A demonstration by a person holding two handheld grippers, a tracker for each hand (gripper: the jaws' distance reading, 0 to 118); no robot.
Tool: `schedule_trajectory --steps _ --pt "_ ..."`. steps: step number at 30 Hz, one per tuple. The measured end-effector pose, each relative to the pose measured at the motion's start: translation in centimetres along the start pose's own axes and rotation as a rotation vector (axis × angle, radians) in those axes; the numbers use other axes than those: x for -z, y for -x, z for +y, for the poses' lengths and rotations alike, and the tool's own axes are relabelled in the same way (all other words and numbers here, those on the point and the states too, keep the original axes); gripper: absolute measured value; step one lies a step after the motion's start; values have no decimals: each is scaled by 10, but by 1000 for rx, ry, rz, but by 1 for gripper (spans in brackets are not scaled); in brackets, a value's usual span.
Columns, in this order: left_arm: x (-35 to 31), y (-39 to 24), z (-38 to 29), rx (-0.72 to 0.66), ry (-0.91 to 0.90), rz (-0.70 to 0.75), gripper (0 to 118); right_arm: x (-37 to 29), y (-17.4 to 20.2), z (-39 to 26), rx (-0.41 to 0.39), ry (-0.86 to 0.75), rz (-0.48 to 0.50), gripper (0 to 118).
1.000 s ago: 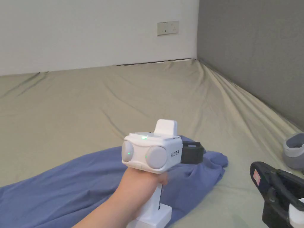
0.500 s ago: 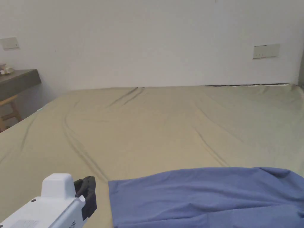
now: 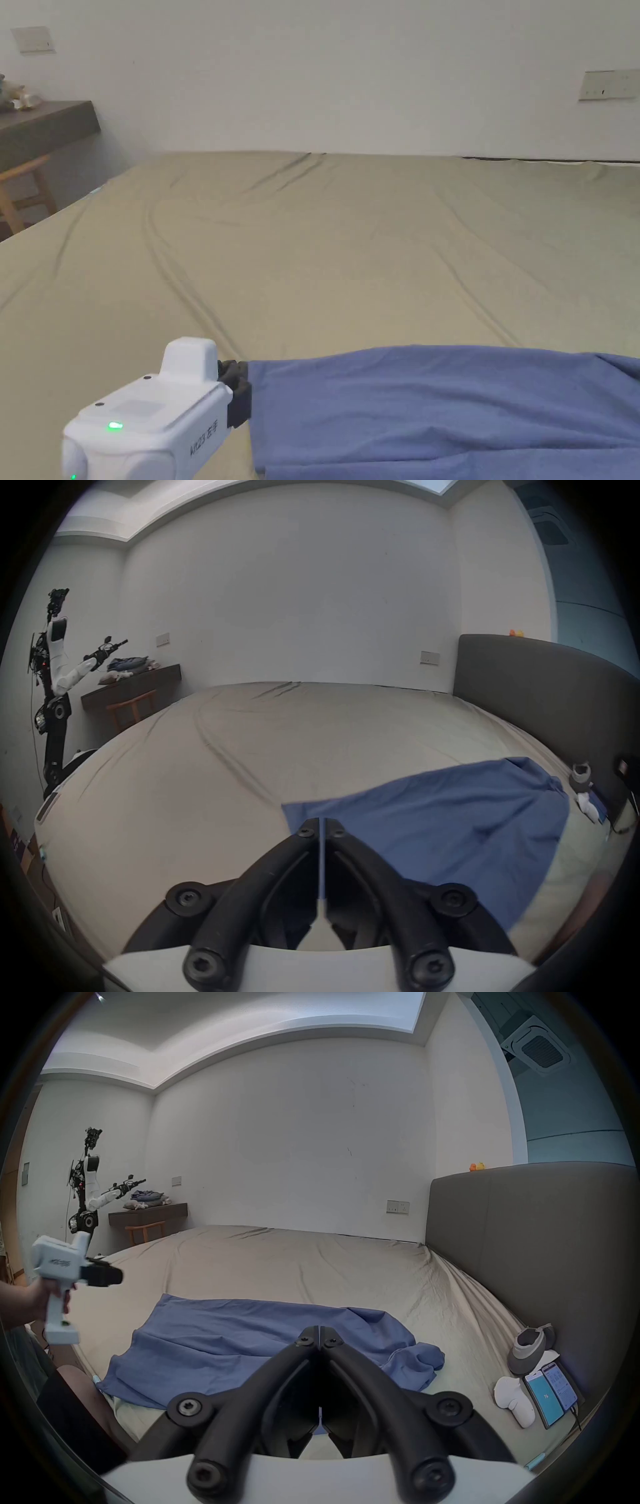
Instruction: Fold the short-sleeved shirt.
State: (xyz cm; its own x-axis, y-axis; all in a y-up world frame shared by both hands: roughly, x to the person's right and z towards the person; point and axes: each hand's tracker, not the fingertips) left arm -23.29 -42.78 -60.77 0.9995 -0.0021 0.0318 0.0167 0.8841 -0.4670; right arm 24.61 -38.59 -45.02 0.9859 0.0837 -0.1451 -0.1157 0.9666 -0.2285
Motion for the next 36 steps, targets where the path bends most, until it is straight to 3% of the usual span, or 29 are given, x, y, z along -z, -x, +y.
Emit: schedule_trajectory --steps 2,3,4,9,10,11,13,14,15,17,18,24,25,26,27,28,29,30,33,36 --pt "50 4 8 23 118 13 85 2 -1 1 -1 9 -6 0" --pt "77 7 7 23 169 38 109 3 -2 1 -1 14 -10 0" --pt "96 9 6 13 220 70 116 4 -3 1 -3 20 -15 0" --pt "166 22 -6 -122 371 171 103 12 -17 -2 4 49 -53 0" --pt "177 22 -11 -160 396 128 96 15 -20 -4 4 56 -62 0" --pt "181 20 -15 -176 431 106 97 17 -23 -6 3 62 -68 0" --pt "172 1 -18 -27 343 181 91 22 -29 -11 -4 81 -83 0" --pt "169 -6 -18 8 331 151 91 25 -32 -15 -8 93 -89 0" --pt "164 -8 -16 -10 322 84 72 29 -35 -19 -26 107 -100 0" --pt "153 -17 -14 12 291 94 14 35 -44 -27 -20 148 -112 0" --pt "145 -19 -11 3 272 66 1 35 -52 -36 4 185 -133 0" --pt "97 -15 10 -44 115 -13 1 34 -83 -55 32 251 -166 0" --pt "79 -22 18 -51 95 -21 1 38 -89 -61 29 317 -177 6" --pt "70 -21 21 -57 76 -27 1 41 -94 -65 32 348 -184 21" --pt "59 -20 24 -65 75 -29 1 47 -102 -70 43 377 -184 45" --pt "63 -20 24 -76 75 -36 1 55 -110 -73 54 377 -178 81" --pt "50 -19 29 -88 68 -44 1 66 -123 -77 116 401 -169 100" --pt "41 -18 31 -93 71 -45 1 80 -137 -82 190 442 -182 111" --pt "39 -16 32 -89 68 -45 1 129 -164 -80 257 429 -253 109" --pt "37 -17 32 -76 74 -36 1 178 -186 -83 359 451 -227 93"
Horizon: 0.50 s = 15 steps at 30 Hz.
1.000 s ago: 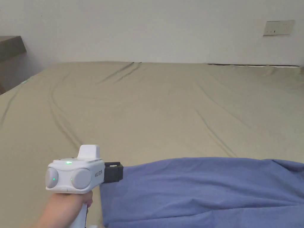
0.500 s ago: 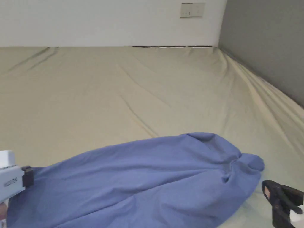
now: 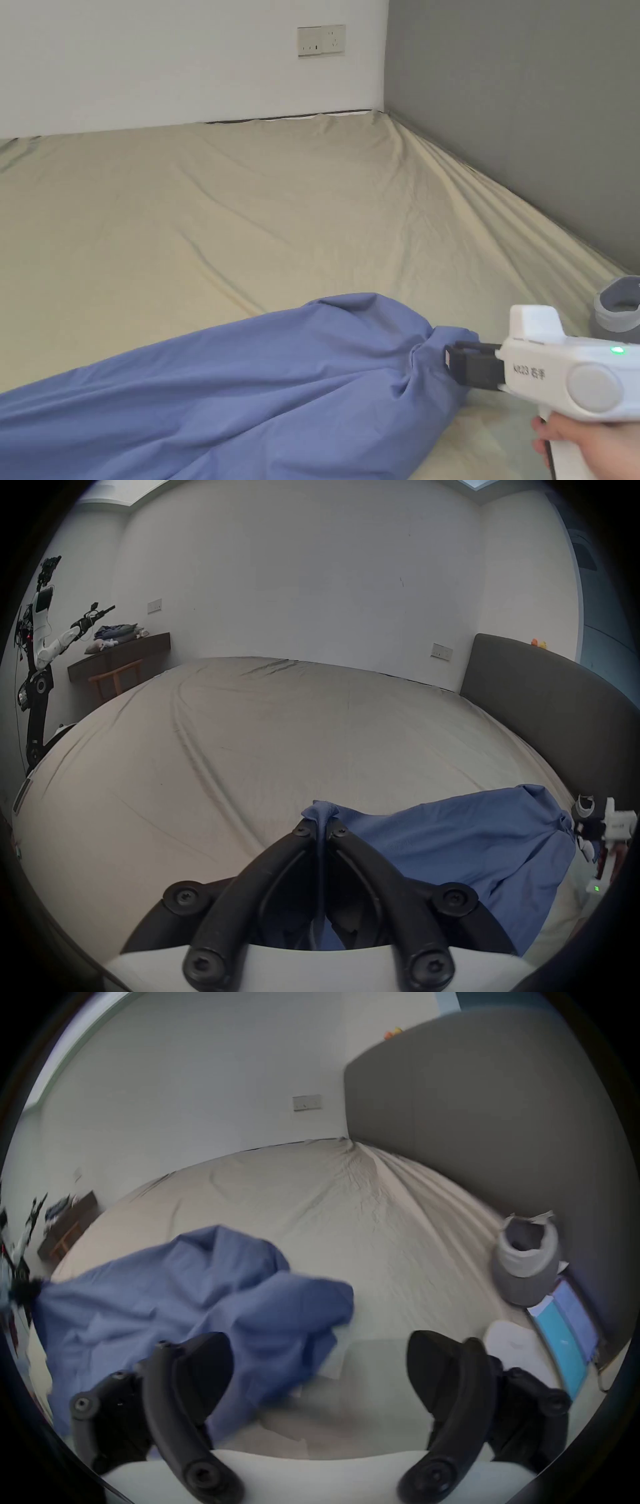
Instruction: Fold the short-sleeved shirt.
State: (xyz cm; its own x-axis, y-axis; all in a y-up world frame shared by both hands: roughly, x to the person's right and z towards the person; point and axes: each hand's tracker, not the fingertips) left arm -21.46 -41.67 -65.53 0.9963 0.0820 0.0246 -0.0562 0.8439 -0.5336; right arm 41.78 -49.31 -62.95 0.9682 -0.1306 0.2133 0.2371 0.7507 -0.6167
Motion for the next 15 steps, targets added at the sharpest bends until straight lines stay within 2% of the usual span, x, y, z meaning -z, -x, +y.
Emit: schedule_trajectory --steps 2,3,4,5,6,7,8,9,11,12,15 --pt "5 4 -1 -7 12 0 1 25 -3 6 60 68 51 86" --pt "5 4 -1 -7 17 1 1 35 -4 4 93 110 69 78" --pt "5 4 -1 -13 22 0 1 43 -4 1 109 150 90 62" --pt "7 5 -2 -11 27 -2 1 44 -1 -4 72 157 67 32" --pt "8 5 -2 -7 29 -4 1 36 2 -5 -46 63 -28 17" --pt "7 5 -1 0 27 -3 1 30 1 -5 -93 15 -12 7" --pt "4 7 1 7 19 1 1 27 -3 -6 -20 51 78 7" --pt "1 8 3 4 16 0 1 23 -8 -4 52 45 85 8" --pt "-10 12 12 -8 3 0 1 0 -1 -1 15 15 61 8" --pt "-17 13 17 -3 -14 4 1 -11 1 7 -30 -26 42 8" --pt "-49 21 33 -11 -76 -9 1 -53 5 21 -39 -96 87 8"
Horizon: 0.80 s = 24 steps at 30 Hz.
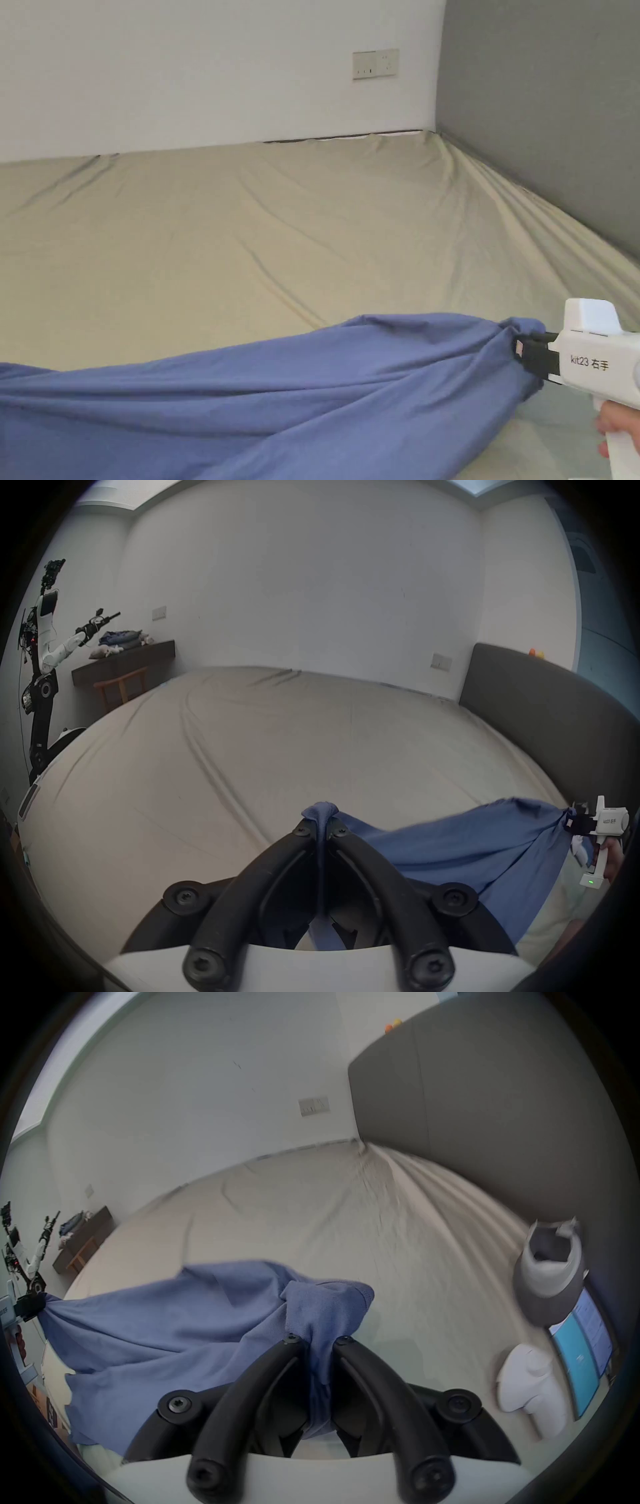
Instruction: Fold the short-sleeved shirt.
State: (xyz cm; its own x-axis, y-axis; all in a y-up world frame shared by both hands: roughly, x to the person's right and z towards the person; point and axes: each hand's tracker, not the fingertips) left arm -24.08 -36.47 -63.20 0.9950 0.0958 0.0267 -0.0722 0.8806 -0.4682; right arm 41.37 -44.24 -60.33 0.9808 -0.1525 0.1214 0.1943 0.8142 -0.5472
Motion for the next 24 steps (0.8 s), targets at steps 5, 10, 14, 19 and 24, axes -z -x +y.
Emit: schedule_trajectory --steps 5,10,14,19,24 --pt "-63 10 43 45 -132 17 1 -81 34 44 -136 -146 22 8" --pt "-116 41 94 18 -255 72 1 -151 54 94 -196 -269 13 8" --pt "-143 54 127 7 -308 101 1 -183 57 129 -221 -331 28 8" --pt "-142 58 167 -46 -338 118 1 -190 72 176 -244 -396 -6 8" --pt "-108 50 207 -16 -339 157 1 -167 96 228 -308 -456 -49 8"
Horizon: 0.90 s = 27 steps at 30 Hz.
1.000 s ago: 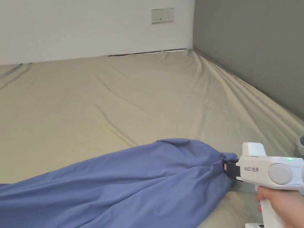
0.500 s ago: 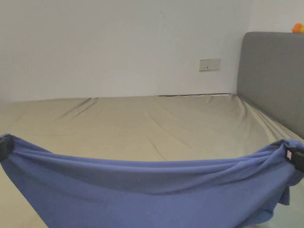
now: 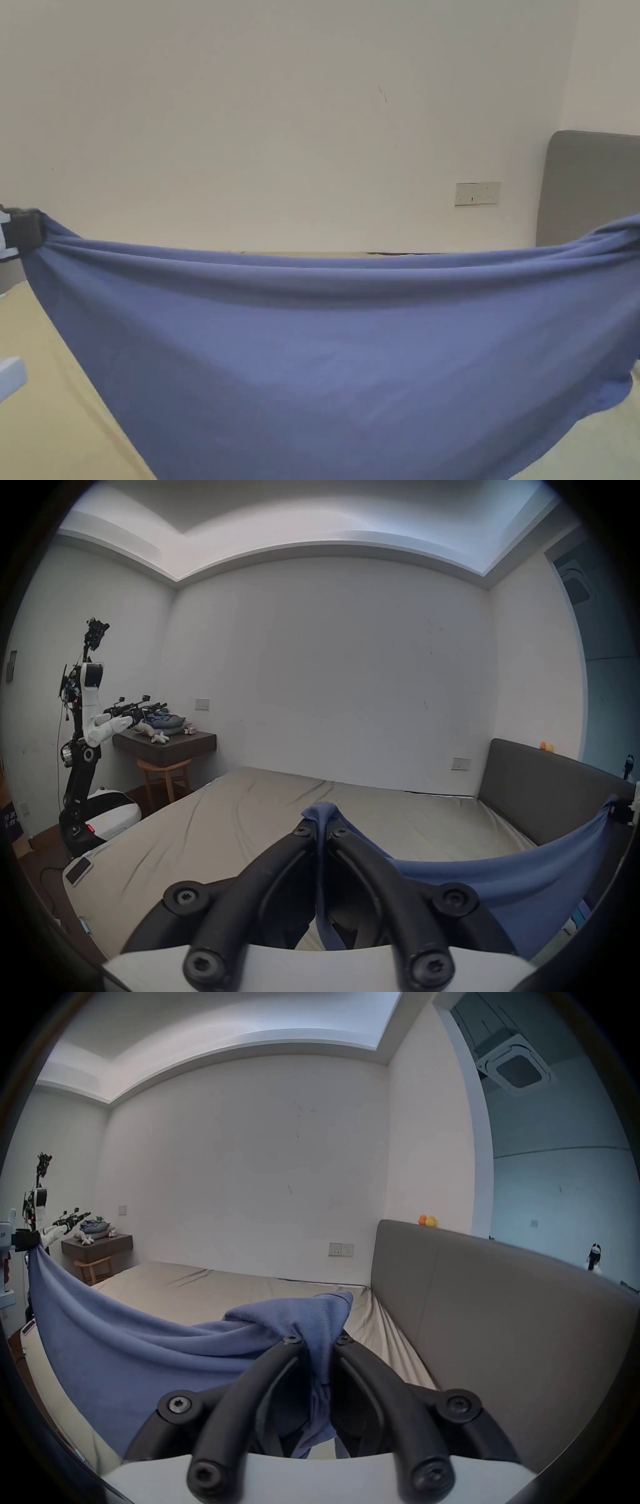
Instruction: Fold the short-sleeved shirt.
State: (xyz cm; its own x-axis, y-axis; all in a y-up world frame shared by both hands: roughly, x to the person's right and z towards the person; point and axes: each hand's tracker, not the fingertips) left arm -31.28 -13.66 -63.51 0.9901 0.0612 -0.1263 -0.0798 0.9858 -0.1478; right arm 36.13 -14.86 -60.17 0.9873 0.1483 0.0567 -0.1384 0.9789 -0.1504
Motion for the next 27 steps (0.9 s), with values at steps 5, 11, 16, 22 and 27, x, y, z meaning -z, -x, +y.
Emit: schedule_trajectory --steps 5,11,16,22,27 --pt "66 -11 28 50 -6 86 1 74 12 34 -59 -20 -52 8" --pt "147 -28 48 98 -12 152 1 166 31 57 -58 -42 -81 8" --pt "212 -37 44 107 -25 196 1 238 46 59 -85 -56 -112 8" --pt "276 -45 -8 103 20 201 1 307 56 19 -13 -26 -138 8" --pt "303 -49 -82 79 153 215 1 329 71 -48 -26 77 -117 8"
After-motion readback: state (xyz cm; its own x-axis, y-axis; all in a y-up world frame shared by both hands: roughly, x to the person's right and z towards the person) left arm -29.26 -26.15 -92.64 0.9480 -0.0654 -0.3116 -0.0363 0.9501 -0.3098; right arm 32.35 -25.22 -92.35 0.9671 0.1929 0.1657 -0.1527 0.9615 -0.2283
